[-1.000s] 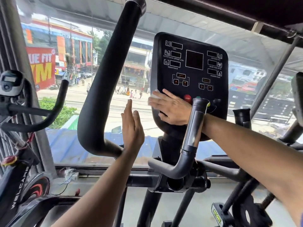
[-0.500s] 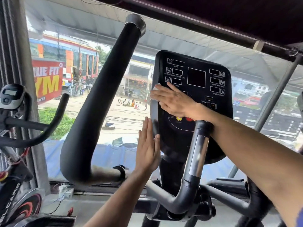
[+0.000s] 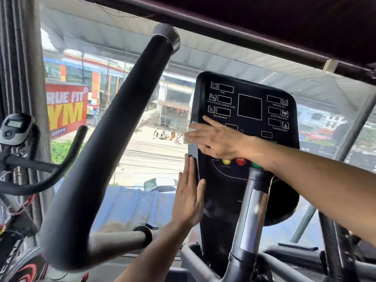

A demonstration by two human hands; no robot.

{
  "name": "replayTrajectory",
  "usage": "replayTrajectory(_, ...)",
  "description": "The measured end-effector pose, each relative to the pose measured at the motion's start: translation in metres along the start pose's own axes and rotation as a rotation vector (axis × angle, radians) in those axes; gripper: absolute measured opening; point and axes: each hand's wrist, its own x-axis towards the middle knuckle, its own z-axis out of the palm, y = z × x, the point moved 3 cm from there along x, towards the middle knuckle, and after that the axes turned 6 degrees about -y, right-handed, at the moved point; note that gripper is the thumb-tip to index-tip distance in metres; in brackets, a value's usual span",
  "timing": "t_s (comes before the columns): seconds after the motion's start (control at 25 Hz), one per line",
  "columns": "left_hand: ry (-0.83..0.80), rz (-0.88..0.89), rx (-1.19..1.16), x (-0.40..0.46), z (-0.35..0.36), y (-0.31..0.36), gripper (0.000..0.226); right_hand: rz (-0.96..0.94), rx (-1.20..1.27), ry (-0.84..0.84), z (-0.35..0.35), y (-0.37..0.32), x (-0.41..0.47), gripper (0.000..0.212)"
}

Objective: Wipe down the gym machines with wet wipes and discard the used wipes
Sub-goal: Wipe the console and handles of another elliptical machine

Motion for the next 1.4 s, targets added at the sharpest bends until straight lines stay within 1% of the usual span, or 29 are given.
replayTrajectory(0.08, 0.007, -0.006, 0.008, 0.003, 0.0, 0.002, 0.064, 0.123, 0.009, 0.017, -0.013, 0.024, 0.015, 0.052)
replayTrajectory(0.16, 0.002, -0.005, 0.019, 0.01, -0.003, 0.005, 0.063, 0.245, 0.022, 0.053, -0.021, 0.046, 0.026, 0.052)
replayTrajectory(0.24, -0.009, -0.007, 0.024, 0.019, -0.006, 0.002, 0.061, 0.349, 0.061, 0.094, -0.023, 0.062, 0.034, 0.057)
replayTrajectory(0.32, -0.016, -0.003, 0.028, 0.023, -0.007, 0.001, 0.062, 0.411, 0.096, 0.136, -0.025, 0.069, 0.042, 0.063)
replayTrajectory(0.4, -0.026, 0.005, 0.04, 0.022, -0.008, 0.003, 0.063, 0.41, 0.117, 0.164, -0.028, 0.067, 0.044, 0.069)
replayTrajectory(0.52, -0.03, 0.013, 0.038, 0.019, -0.008, 0.001, 0.063, 0.316, 0.154, 0.23, -0.024, 0.057, 0.031, 0.072)
replayTrajectory(0.6, -0.008, 0.037, 0.026, 0.023, -0.009, 0.002, 0.06, 0.294, 0.248, 0.271, -0.018, 0.051, 0.019, 0.069)
replayTrajectory(0.68, 0.019, 0.051, -0.007, 0.023, -0.009, 0.002, 0.057, 0.293, 0.377, 0.347, -0.012, 0.037, 0.012, 0.06)
replayTrajectory(0.76, 0.035, 0.048, -0.05, 0.02, -0.01, 0.001, 0.056, 0.314, 0.448, 0.391, 0.001, 0.015, 0.006, 0.055)
replayTrajectory(0.8, 0.045, 0.041, -0.073, 0.019, -0.012, 0.0, 0.056, 0.335, 0.452, 0.391, 0.011, 0.003, 0.0, 0.056)
replayTrajectory(1.0, 0.134, -0.054, -0.151, 0.027, -0.018, 0.0, 0.053, 0.414, 0.4, 0.302, 0.057, -0.061, -0.041, 0.081)
replayTrajectory(1.08, 0.117, -0.032, -0.154, 0.028, -0.01, 0.002, 0.053, 0.426, 0.345, 0.292, 0.072, -0.081, -0.058, 0.086)
replayTrajectory(1.12, 0.105, -0.008, -0.159, 0.028, -0.006, 0.002, 0.053, 0.406, 0.271, 0.289, 0.078, -0.094, -0.068, 0.086)
replayTrajectory(1.16, 0.093, 0.012, -0.17, 0.027, -0.003, 0.002, 0.053, 0.359, 0.203, 0.275, 0.089, -0.108, -0.081, 0.083)
replayTrajectory(1.2, 0.085, 0.021, -0.182, 0.028, -0.001, 0.001, 0.054, 0.32, 0.154, 0.296, 0.096, -0.122, -0.093, 0.079)
replayTrajectory(1.24, 0.077, 0.021, -0.188, 0.03, 0.0, 0.0, 0.054, 0.309, 0.137, 0.303, 0.1, -0.135, -0.104, 0.074)
replayTrajectory(1.28, 0.07, 0.014, -0.187, 0.032, -0.001, 0.0, 0.055, 0.356, 0.101, 0.336, 0.103, -0.143, -0.113, 0.069)
replayTrajectory(1.36, 0.064, 0.002, -0.175, 0.037, -0.001, 0.003, 0.056, 0.481, 0.141, 0.292, 0.1, -0.159, -0.127, 0.06)
replayTrajectory(1.4, 0.066, -0.006, -0.167, 0.04, -0.002, 0.006, 0.057, 0.546, 0.214, 0.298, 0.101, -0.164, -0.135, 0.061)
